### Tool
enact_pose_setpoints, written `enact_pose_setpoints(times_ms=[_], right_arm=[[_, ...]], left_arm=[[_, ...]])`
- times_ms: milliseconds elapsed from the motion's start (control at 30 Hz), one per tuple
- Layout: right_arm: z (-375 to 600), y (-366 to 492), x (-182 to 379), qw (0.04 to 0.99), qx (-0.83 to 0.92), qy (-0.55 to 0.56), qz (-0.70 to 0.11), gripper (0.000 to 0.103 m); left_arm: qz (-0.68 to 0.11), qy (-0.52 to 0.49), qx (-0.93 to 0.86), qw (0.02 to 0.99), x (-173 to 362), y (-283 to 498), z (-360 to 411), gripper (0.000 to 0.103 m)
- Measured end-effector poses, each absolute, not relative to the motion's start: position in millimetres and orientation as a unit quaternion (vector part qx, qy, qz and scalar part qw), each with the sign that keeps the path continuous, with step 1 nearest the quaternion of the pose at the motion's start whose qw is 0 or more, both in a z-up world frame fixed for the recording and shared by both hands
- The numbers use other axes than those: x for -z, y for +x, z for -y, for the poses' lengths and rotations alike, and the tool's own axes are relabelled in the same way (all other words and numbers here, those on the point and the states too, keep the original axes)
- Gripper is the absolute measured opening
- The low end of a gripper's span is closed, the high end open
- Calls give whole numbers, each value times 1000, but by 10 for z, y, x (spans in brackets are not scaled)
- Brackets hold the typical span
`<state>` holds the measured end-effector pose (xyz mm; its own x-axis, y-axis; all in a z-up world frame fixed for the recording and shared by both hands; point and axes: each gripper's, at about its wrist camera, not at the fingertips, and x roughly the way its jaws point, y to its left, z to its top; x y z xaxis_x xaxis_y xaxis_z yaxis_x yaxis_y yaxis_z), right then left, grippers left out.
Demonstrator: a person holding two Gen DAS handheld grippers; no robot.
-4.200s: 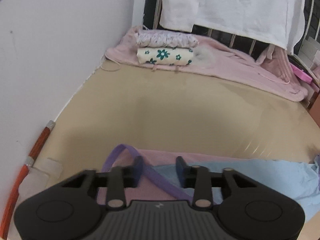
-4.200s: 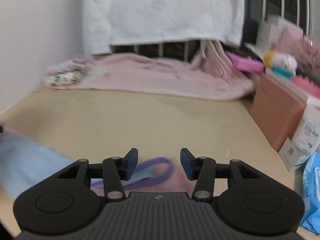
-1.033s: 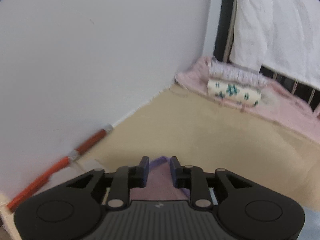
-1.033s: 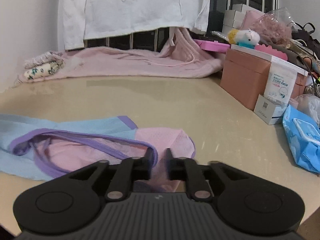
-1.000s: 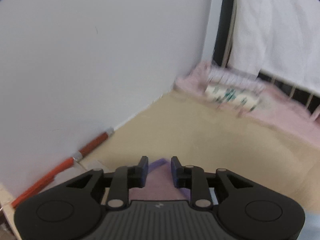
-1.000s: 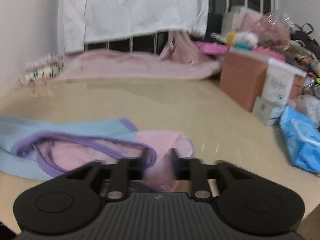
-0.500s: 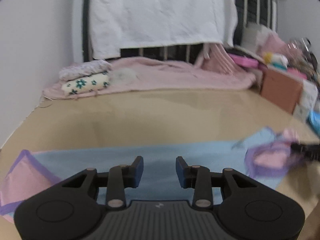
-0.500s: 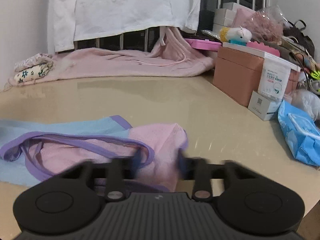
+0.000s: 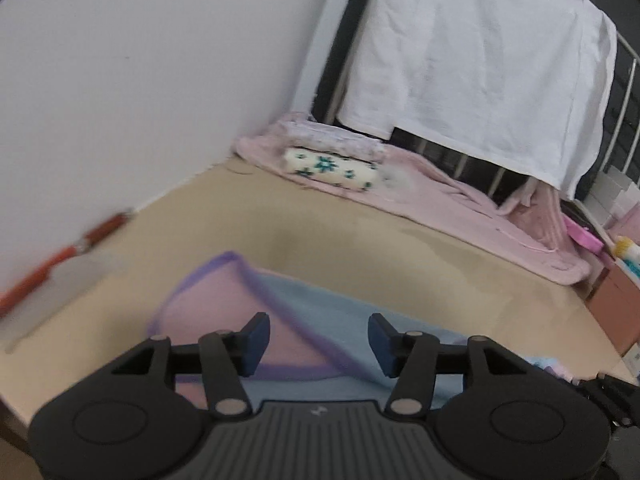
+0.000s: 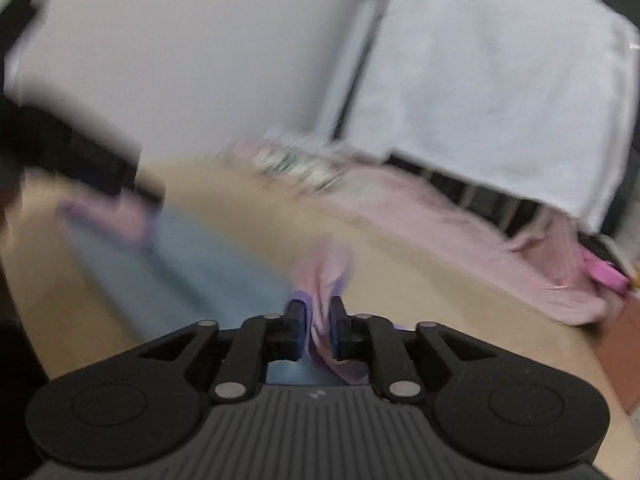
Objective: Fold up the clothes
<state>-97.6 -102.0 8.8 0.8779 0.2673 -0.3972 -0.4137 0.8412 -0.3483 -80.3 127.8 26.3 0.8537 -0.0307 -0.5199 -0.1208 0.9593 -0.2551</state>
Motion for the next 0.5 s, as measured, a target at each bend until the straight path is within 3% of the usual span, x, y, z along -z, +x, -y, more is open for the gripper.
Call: enact_pose_setpoints(times_ms=[67,200,367,500], right_arm=[[830,-984,17,941,-169,-239,-169,55],[1097,-1208,-282,940,-243,-165,-175,84],[1586,-1238,-559,942,-238,-121,-205,85],[1741,-930,-619,925,-285,-111,-224,76]], left_arm=[[-272,-124,-30,954,-262,-887,-1309,54],[-278,-97,-57,954,-167,-1043,-1336,54],[-289,-111,-92,946,-42,-1137,-1351,54],[-304,-132,-117,936,-21,-1160,-1436,54]])
